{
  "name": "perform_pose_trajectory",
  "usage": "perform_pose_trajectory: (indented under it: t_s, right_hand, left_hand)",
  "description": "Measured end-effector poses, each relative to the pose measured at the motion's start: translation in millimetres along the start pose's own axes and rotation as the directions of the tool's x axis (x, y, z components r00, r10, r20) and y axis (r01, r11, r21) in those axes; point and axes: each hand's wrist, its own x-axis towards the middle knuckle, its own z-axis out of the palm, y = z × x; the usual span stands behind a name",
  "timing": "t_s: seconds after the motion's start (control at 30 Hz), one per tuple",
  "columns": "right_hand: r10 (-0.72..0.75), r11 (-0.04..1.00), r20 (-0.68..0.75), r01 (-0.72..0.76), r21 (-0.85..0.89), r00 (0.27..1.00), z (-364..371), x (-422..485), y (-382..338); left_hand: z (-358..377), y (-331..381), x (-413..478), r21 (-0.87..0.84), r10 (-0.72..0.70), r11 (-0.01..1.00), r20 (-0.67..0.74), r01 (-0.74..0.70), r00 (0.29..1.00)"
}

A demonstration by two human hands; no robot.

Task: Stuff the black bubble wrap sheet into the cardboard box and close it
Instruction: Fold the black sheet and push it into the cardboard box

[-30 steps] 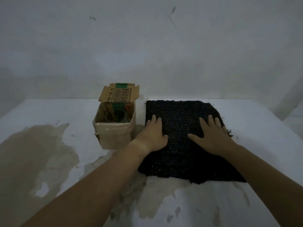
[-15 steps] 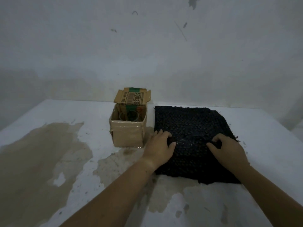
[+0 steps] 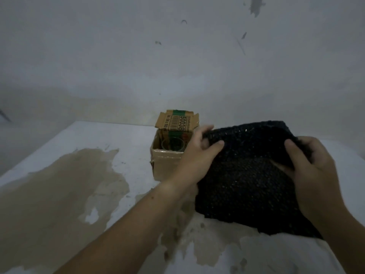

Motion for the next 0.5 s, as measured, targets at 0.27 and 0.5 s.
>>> perform_pose_trajectory:
  t_s: [0.27,0.5]
  right_hand:
    - [-0.059,0.998,0.306,0.052,0.028,0.950,77,9,-33]
    - [0.168,0.922,0.554,0.069,-0.382,0.815,123,25,0]
  left_hand:
    - [-93,85,-10,0.275,0.379,0.908,-0.220,-0.315,0.899]
    - [-153,19,6,0.649,0.115,0.758,-0.239,0.071,0.964]
